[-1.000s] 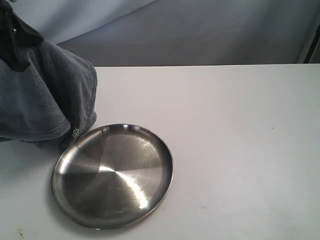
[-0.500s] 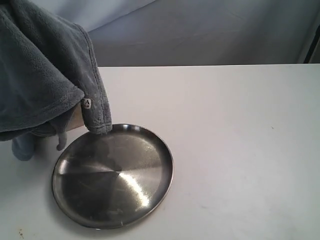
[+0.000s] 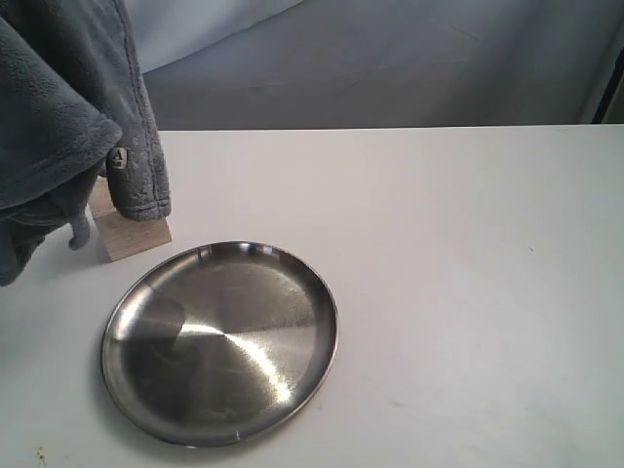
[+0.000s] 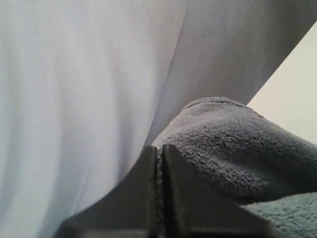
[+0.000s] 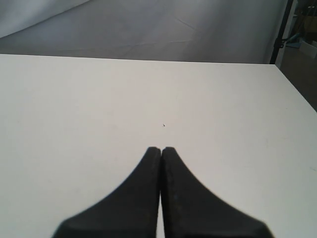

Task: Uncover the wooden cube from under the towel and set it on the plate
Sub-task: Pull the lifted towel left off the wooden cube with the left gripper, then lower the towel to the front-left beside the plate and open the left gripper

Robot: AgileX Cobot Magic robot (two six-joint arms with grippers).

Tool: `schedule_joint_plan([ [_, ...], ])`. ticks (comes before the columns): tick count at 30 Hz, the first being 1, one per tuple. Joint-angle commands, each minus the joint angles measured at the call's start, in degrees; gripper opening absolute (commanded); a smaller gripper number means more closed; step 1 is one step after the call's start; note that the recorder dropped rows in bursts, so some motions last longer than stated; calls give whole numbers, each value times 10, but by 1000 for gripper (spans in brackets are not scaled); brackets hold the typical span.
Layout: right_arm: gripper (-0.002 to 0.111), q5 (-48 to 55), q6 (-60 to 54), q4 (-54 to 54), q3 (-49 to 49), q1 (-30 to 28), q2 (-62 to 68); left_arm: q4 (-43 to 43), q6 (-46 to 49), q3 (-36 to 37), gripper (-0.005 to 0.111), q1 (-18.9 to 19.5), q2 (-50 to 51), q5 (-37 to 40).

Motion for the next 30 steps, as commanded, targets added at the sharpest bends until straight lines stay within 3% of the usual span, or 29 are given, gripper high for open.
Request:
schedule_joint_plan([
  [1, 0, -5, -2, 0, 1, 0, -2, 139, -115, -1, 0, -1, -22, 41],
  [5, 0, -5, -2, 0, 1, 0, -2, 241, -206, -1, 0, -1, -27, 119],
  [16, 0, -5, -2, 0, 1, 0, -2, 291, -220, 9, 0, -1, -48, 301],
  [24, 0, -5, -2, 0, 1, 0, -2, 270, -228, 67, 0, -1, -51, 309],
  [30, 0, -5, -2, 0, 1, 0, -2, 263, -226, 69, 0, -1, -51, 296],
])
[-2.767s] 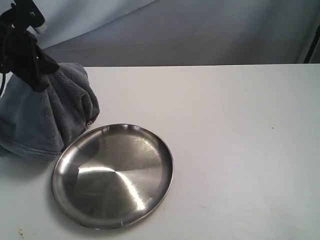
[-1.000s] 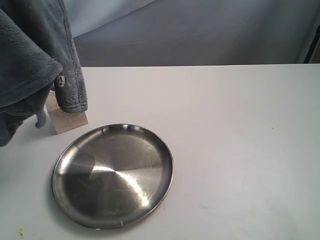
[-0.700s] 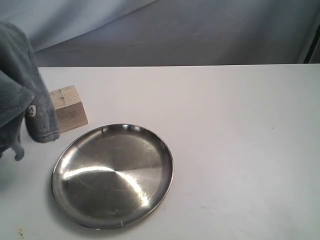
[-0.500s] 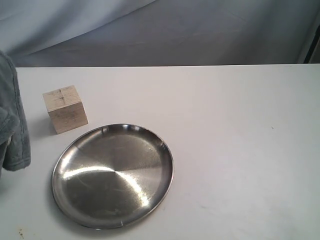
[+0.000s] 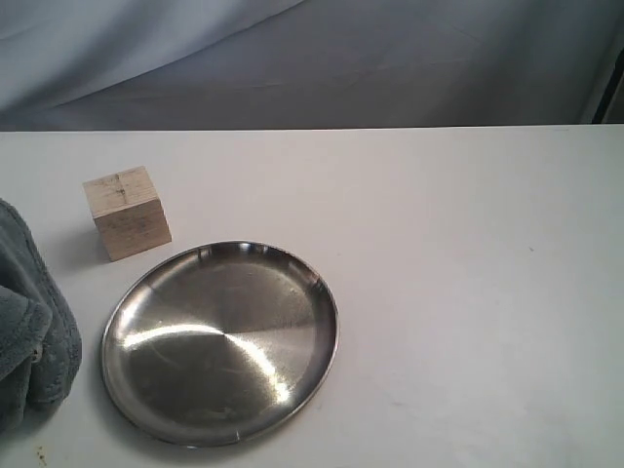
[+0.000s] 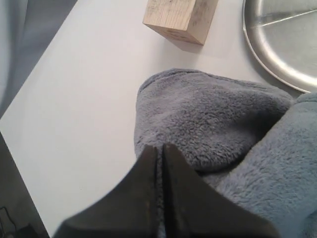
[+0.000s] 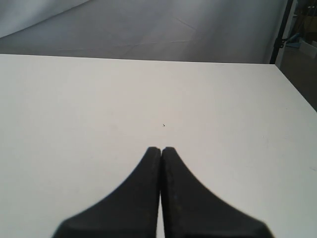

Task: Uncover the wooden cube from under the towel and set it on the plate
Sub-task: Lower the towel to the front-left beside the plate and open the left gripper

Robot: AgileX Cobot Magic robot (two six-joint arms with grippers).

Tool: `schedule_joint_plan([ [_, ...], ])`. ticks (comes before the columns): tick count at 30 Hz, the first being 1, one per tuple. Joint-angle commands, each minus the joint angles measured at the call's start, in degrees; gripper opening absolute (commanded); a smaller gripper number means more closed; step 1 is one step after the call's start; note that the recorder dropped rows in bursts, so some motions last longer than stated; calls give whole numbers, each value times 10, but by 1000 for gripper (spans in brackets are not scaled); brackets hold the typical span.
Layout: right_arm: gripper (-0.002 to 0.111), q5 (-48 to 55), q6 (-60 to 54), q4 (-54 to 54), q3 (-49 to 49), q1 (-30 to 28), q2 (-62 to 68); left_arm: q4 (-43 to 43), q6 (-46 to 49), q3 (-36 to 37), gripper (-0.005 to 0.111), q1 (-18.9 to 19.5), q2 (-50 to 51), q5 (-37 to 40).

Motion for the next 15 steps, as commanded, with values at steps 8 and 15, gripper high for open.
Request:
schedule_joint_plan([
  [8, 0, -5, -2, 0, 1, 0, -2, 6, -6, 5, 0, -1, -2, -18],
  [15, 0, -5, -2, 0, 1, 0, -2, 10, -7, 78, 0, -1, 11, -50],
])
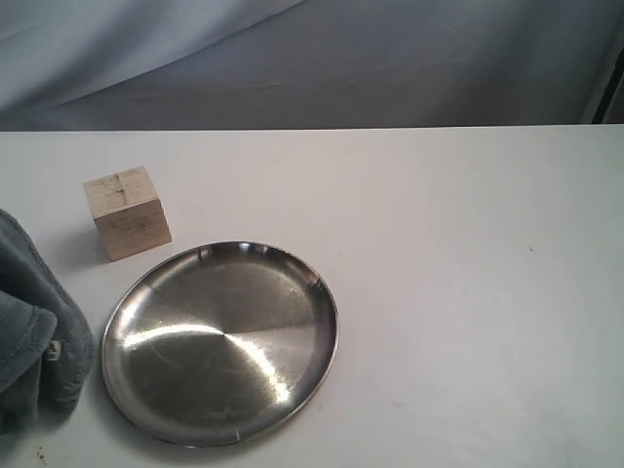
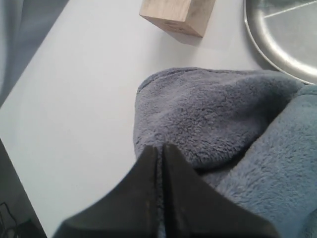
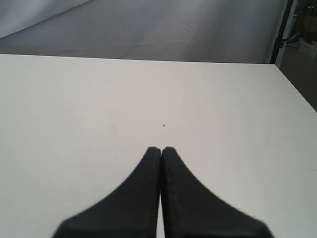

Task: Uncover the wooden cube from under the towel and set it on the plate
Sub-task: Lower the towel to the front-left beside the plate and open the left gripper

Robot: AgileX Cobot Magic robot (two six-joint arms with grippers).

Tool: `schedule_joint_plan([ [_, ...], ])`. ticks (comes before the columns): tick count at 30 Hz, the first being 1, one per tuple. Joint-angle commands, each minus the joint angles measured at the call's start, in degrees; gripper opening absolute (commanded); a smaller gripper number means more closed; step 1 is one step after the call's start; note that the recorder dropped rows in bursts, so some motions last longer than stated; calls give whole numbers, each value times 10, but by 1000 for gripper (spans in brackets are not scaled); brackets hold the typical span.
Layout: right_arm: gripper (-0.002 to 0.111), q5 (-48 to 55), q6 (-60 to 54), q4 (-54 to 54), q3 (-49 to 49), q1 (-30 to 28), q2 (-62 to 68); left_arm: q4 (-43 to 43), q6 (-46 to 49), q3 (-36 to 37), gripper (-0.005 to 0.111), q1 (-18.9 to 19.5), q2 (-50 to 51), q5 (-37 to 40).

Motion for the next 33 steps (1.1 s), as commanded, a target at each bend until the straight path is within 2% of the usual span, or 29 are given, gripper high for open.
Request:
schedule_joint_plan([
  [1, 0, -5, -2, 0, 1, 0, -2, 2, -7, 61, 0, -1, 17, -38],
  [6, 0, -5, -2, 0, 1, 0, -2, -16, -7, 153, 0, -1, 68, -139],
  [11, 0, -5, -2, 0, 1, 0, -2, -29, -9, 192, 0, -1, 131, -211],
  [18, 0, -5, -2, 0, 1, 0, -2, -70, -22, 202, 0, -1, 258, -255],
  [27, 0, -5, -2, 0, 1, 0, -2, -71, -20, 199, 0, -5, 399, -276],
  [29, 0, -5, -2, 0, 1, 0, -2, -79, -19, 199, 0, -15, 416, -289],
  [33, 0, -5, -2, 0, 1, 0, -2, -117, 19, 199, 0, -60, 437, -321],
])
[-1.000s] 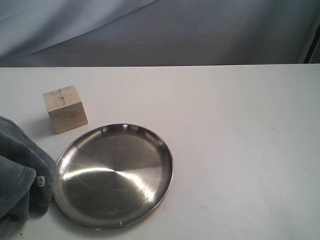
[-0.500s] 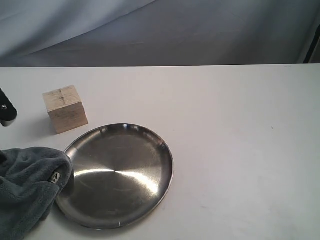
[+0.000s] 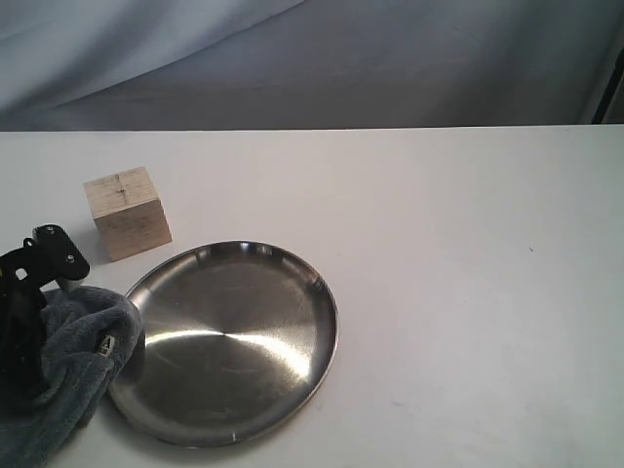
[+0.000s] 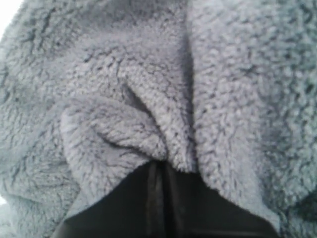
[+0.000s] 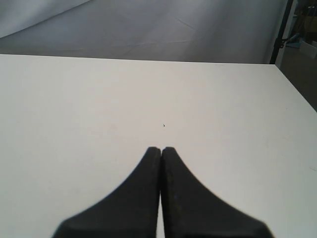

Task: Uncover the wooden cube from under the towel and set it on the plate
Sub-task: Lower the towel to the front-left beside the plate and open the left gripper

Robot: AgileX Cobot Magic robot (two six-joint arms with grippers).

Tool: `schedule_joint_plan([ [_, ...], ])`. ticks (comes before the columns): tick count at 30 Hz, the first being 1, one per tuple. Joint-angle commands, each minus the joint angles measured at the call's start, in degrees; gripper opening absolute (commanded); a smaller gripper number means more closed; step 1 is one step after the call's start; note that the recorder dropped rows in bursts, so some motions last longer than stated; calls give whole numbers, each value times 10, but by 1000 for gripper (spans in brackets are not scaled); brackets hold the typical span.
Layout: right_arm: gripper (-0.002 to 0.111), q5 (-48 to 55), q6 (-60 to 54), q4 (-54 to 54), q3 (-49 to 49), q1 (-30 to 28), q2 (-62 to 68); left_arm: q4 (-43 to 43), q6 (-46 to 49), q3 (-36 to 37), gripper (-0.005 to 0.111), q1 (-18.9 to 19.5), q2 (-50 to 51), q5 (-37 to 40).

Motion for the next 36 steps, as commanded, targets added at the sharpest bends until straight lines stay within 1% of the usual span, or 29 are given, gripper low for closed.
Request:
schedule_joint_plan([
  [1, 0, -5, -2, 0, 1, 0, -2, -72, 44, 10, 0, -55, 50, -63],
  [4, 0, -5, -2, 0, 1, 0, -2, -108, 83, 10, 0, -101, 57, -83],
  [6, 0, -5, -2, 0, 1, 0, -2, -117, 86, 10, 0, -127, 57, -99],
  [10, 0, -5, -2, 0, 1, 0, -2, -119, 85, 10, 0, -163, 57, -102],
  [13, 0, -5, -2, 0, 1, 0, -2, -119, 85, 10, 0, -173, 57, -100],
  [15, 0, -5, -2, 0, 1, 0, -2, -108, 82, 10, 0, -173, 57, -91],
  [18, 0, -5, -2, 0, 1, 0, -2, -85, 81, 10, 0, -162, 57, -59],
  [19, 0, -5, -2, 0, 1, 0, -2, -78, 81, 10, 0, -153, 57, -28],
  [21, 0, -5, -2, 0, 1, 0, -2, -69, 80, 10, 0, -143, 56, 1],
  [22, 0, -5, -2, 0, 1, 0, -2, -66, 74, 10, 0, -137, 55, 7],
  [23, 0, -5, -2, 0, 1, 0, -2, -66, 33, 10, 0, -122, 53, 7],
  [24, 0, -5, -2, 0, 1, 0, -2, -66, 23, 10, 0, -114, 50, 7],
  [25, 0, -5, -2, 0, 1, 0, -2, -66, 22, 10, 0, -101, 41, 18],
  [27, 0, -5, -2, 0, 1, 0, -2, -59, 22, 10, 0, -91, 22, 27],
  [30, 0, -5, -2, 0, 1, 0, -2, -31, 21, 10, 0, -84, -9, 51],
  [32, 0, -5, -2, 0, 1, 0, -2, 8, 8, 10, 0, -84, -26, 81],
  [36, 0, -5, -2, 0, 1, 0, -2, 75, -59, 10, 0, -84, -47, 115],
])
